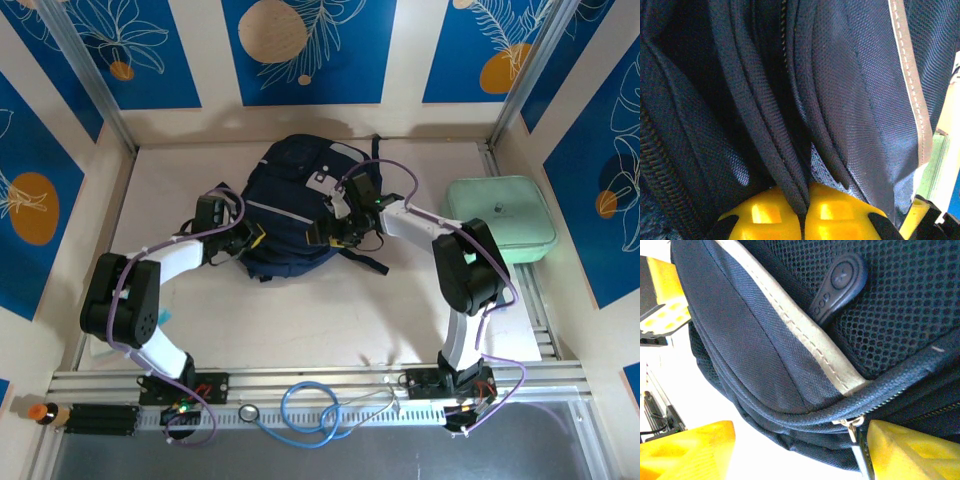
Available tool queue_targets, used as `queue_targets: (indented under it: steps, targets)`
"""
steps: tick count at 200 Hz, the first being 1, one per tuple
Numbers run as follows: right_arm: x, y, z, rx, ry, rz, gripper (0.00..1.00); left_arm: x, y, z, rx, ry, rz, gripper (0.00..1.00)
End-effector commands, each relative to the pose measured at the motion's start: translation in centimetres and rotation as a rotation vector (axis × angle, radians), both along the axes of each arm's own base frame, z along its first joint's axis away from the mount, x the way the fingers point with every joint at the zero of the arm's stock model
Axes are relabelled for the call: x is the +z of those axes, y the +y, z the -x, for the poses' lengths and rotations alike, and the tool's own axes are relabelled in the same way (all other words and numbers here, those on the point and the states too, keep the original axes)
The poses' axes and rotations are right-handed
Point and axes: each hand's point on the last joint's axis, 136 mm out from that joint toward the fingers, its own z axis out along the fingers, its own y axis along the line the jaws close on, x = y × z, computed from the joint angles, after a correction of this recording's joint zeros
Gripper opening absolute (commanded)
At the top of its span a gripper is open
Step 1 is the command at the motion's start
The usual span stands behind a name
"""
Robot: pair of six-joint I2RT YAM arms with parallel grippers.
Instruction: Pack the student bag
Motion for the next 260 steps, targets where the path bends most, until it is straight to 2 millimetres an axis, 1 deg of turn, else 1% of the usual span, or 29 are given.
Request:
queue_targets:
  steps: [1, 10, 29, 50, 66, 74, 104, 131, 149, 188, 206, 213, 220, 227, 244, 260]
  targets:
    - [0.6, -0.2, 0.6, 0.006, -0.026, 0.016, 0.67, 1.8, -1.2, -0.9, -0.037, -0.051, 0.037, 0.0]
    - [0.4, -0.5, 0.2, -0.006, -0.051, 0.046, 0.63, 1.7, -1.2, -0.9, -0.036, -0.049, 0.037, 0.0]
    - [-0.1, -0.9, -0.2, -0.001, -0.109, 0.113, 0.53, 1.8, -1.2, -0.8, -0.038, -0.05, 0.039, 0.0]
    - [-0.5, -0.9, -0.2, 0.021, -0.147, 0.162, 0.46, 2.0, -1.3, -0.9, -0.039, -0.054, 0.041, 0.0]
    - [-0.9, -1.1, -0.2, 0.025, -0.171, 0.209, 0.39, 2.0, -1.3, -0.9, -0.039, -0.055, 0.041, 0.0]
    - [-1.0, -1.2, -0.2, 0.022, -0.181, 0.229, 0.34, 2.0, -1.3, -0.9, -0.04, -0.055, 0.041, 0.0]
    - [-1.0, -0.5, 0.8, 0.056, -0.228, 0.28, 0.12, 1.9, -1.5, -1.1, -0.038, -0.051, 0.057, 0.0]
    - [-0.8, -0.1, 1.6, 0.072, -0.28, 0.317, 0.04, 2.0, -1.8, -1.6, -0.027, -0.054, 0.09, 0.0]
    - [-0.5, 0.3, 2.0, 0.077, -0.292, 0.304, 0.03, 2.1, -2.2, -1.8, -0.028, -0.059, 0.098, 0.0]
    - [0.3, 3.1, 4.0, 0.171, -0.324, 0.265, 0.03, 2.1, -2.7, -2.1, -0.023, -0.06, 0.106, 0.0]
    - [0.3, 3.7, 4.0, 0.164, -0.324, 0.254, 0.04, 2.3, -2.9, -2.1, -0.021, -0.065, 0.108, 0.0]
    - [0.4, 3.6, 3.7, 0.147, -0.321, 0.258, 0.06, 2.3, -3.0, -2.1, -0.023, -0.065, 0.107, 0.0]
    - [0.5, 3.4, 3.3, 0.124, -0.317, 0.266, 0.1, 2.3, -2.9, -2.1, -0.021, -0.064, 0.104, 0.0]
    - [0.7, 3.0, 3.0, 0.099, -0.314, 0.272, 0.14, 2.2, -2.8, -1.9, -0.02, -0.061, 0.096, 0.05]
    - [1.8, 1.7, 2.5, 0.023, -0.322, 0.258, 0.29, 2.0, -1.8, -1.2, -0.014, -0.057, 0.037, 0.24]
    - [3.3, 0.1, 2.1, -0.057, -0.335, 0.211, 0.41, 2.2, 0.0, -0.2, -0.007, -0.08, -0.099, 0.35]
